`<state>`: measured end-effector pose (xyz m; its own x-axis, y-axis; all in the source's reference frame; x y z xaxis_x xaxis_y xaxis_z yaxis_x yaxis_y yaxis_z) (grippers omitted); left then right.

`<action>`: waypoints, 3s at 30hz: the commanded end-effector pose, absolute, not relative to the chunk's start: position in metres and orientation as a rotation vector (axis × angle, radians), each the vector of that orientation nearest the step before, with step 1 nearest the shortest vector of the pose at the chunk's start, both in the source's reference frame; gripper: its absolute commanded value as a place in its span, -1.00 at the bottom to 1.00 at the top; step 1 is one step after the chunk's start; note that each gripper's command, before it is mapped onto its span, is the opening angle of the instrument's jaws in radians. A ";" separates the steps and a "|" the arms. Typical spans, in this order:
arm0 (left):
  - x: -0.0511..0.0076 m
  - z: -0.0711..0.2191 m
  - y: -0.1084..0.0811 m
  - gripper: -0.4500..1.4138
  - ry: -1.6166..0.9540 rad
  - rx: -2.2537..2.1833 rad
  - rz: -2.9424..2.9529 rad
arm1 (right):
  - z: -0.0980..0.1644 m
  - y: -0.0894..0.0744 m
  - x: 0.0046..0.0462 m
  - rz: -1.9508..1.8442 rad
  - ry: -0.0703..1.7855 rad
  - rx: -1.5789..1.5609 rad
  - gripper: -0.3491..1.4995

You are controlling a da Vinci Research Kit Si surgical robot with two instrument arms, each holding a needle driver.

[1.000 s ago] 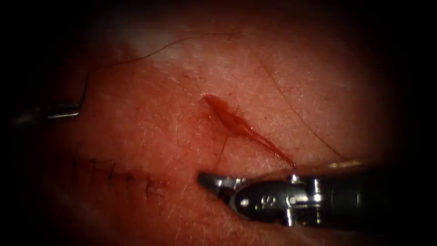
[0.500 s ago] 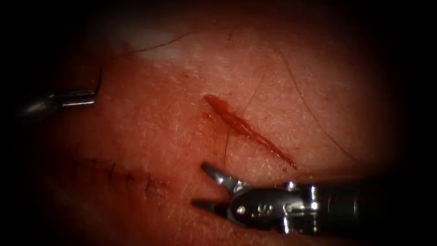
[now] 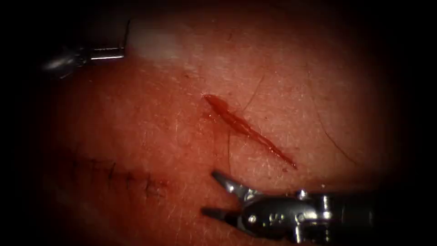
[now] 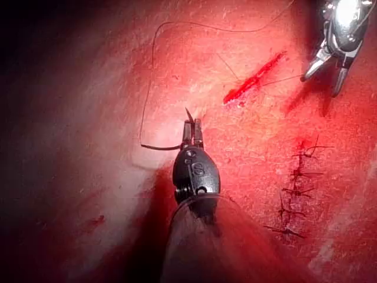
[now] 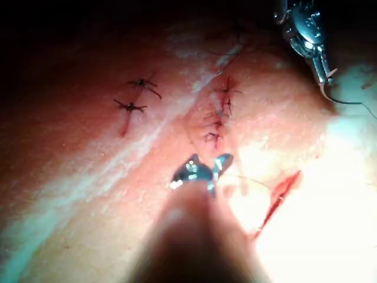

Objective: Wound Closure
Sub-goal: Set the needle down with the left gripper, then mistakenly hesitate to adjust suture tail

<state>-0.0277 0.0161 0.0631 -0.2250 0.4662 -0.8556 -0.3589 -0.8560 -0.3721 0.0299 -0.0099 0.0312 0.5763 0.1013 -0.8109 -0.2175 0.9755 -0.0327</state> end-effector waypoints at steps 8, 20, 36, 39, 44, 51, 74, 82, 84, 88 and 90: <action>-0.0288 0.065 0.015 0.75 -0.141 -1.381 1.966 | 0.031 -0.010 0.0287 0.215 0.929 -0.127 0.80; -0.0290 0.062 0.011 0.59 -0.147 -1.327 1.967 | 0.031 -0.010 0.0265 0.223 0.899 -0.126 0.80; -0.0347 0.056 0.009 -0.14 -0.280 -1.404 1.952 | 0.030 -0.008 0.0241 0.260 0.869 -0.128 0.78; -0.0364 0.055 0.009 -0.42 -0.304 -1.442 1.974 | 0.030 -0.008 0.0237 0.308 0.861 -0.139 0.71; -0.0386 0.057 0.008 -0.80 -0.371 -1.458 2.021 | 0.030 -0.006 0.0235 0.432 0.896 -0.140 0.40; -0.0403 0.062 0.007 -0.95 -0.380 -1.441 2.105 | 0.031 -0.004 0.0233 0.539 0.953 -0.114 -0.06; -0.0462 0.071 0.007 -1.00 -0.482 -1.414 2.152 | 0.039 0.001 0.0226 1.060 1.014 0.194 -0.07; -0.0450 0.070 0.007 -1.00 -0.480 -1.402 2.152 | 0.040 0.001 0.0223 1.064 1.019 0.197 0.02; -0.0450 0.070 0.007 -1.00 -0.481 -1.395 2.162 | 0.040 0.001 0.0223 1.064 1.019 0.198 0.00; -0.0447 0.071 0.006 -1.00 -0.505 -1.330 2.207 | 0.040 0.001 0.0223 1.068 1.016 0.197 0.00; -0.0445 0.072 0.005 -1.00 -0.515 -1.290 2.227 | 0.040 0.002 0.0223 1.069 1.019 0.195 0.00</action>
